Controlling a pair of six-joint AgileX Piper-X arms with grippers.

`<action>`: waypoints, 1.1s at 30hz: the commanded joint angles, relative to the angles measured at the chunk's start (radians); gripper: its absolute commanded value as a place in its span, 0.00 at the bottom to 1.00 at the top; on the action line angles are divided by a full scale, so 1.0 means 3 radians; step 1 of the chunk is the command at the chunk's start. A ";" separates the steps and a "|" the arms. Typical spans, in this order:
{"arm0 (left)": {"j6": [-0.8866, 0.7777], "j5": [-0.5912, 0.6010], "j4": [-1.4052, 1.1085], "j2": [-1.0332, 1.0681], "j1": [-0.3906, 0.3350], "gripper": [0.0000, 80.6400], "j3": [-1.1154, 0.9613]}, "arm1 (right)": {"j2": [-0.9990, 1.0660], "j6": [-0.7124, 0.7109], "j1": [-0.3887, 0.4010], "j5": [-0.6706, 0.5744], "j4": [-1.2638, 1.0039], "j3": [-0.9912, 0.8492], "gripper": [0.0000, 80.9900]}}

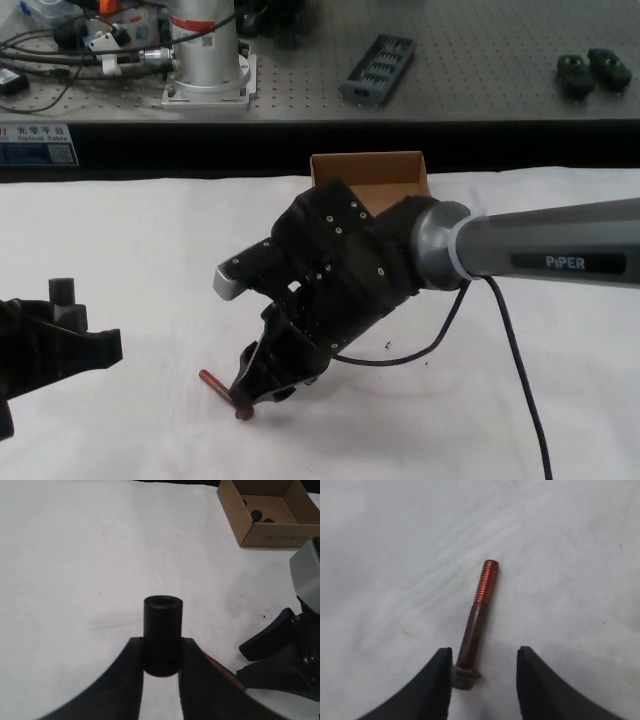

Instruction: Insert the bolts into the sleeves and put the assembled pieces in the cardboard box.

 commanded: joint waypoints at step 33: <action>0.0056 0.0001 -0.0041 -0.0032 0.0005 0.05 -0.0014 | 0.0046 -0.0823 0.0198 0.1227 0.0859 -0.0258 0.24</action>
